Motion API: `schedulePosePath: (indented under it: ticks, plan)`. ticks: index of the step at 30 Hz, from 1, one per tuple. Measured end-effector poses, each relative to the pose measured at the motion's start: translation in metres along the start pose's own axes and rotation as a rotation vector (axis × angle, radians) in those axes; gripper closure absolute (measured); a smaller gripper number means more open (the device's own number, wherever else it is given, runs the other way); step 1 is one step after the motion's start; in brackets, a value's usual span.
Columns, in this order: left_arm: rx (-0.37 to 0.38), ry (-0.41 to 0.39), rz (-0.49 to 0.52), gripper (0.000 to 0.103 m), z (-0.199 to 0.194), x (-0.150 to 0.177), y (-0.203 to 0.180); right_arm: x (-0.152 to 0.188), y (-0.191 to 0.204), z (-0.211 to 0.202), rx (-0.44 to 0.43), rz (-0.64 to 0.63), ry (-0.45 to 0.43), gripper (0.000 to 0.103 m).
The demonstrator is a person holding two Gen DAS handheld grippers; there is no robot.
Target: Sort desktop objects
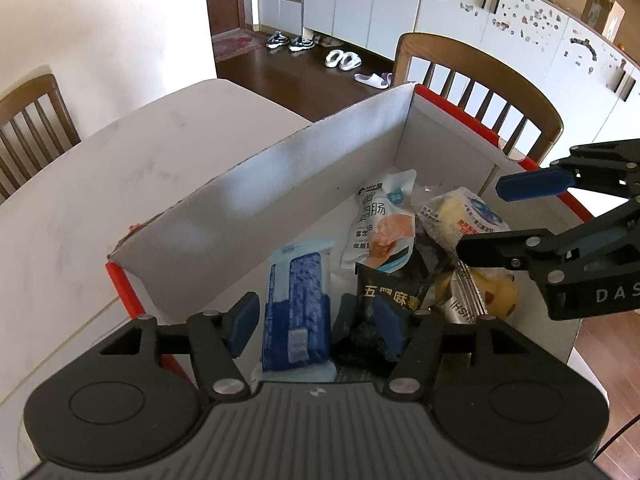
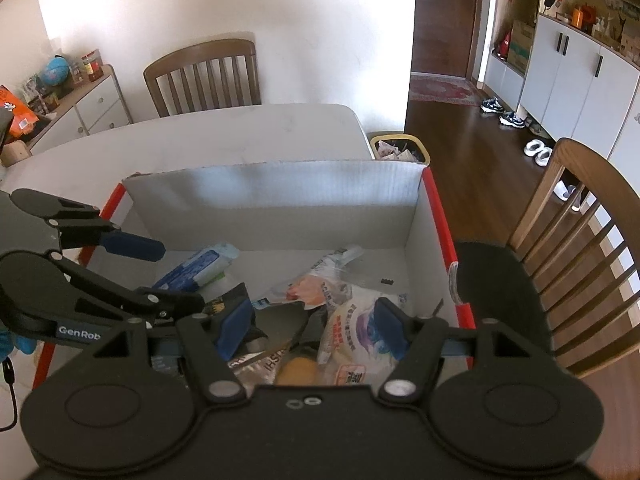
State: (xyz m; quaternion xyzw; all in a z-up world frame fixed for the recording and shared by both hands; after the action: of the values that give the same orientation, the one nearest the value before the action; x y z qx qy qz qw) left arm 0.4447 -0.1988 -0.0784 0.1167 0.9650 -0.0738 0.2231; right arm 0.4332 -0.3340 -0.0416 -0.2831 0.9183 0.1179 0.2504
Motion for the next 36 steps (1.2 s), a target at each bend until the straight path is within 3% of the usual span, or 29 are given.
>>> schedulePosePath:
  ticks: [14,16,24,28,33,35,36]
  plan:
    - [0.015,-0.078,-0.032,0.041,-0.034,0.009,0.0,0.0,0.016,-0.029,-0.022,-0.039,-0.03,0.034]
    - [0.018,-0.087,-0.033,0.029,-0.038,0.011,-0.001,0.0,0.018,-0.032,-0.025,-0.044,-0.033,0.034]
    - [0.023,-0.12,-0.035,0.028,-0.053,0.02,-0.006,0.006,0.028,-0.046,-0.038,-0.051,-0.05,0.031]
    - [0.021,-0.138,-0.039,0.021,-0.06,0.024,-0.008,0.008,0.031,-0.052,-0.037,-0.053,-0.059,0.03]
    - [0.028,-0.147,-0.042,0.018,-0.066,0.029,-0.008,0.011,0.032,-0.059,-0.042,-0.039,-0.083,0.019]
    - [0.03,-0.153,-0.044,0.015,-0.068,0.031,-0.008,0.012,0.034,-0.061,-0.044,-0.041,-0.089,0.017]
    - [0.027,-0.155,-0.047,0.008,-0.069,0.032,-0.009,0.013,0.035,-0.063,-0.044,-0.044,-0.092,0.015]
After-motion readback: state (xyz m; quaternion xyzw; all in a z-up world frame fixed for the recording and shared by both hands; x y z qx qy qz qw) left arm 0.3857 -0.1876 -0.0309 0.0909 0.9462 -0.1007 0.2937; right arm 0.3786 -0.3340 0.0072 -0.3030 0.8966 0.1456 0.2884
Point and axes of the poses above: each gripper's, at about its wrist camera, not at the fingertips, and z roughly the way its jaws point, y to its left, x to its underside, the point moved 3 cm from there along z, roughly the way its jaws point, and after that the axes turned 7 degrees about y, right-handed, at the moved point
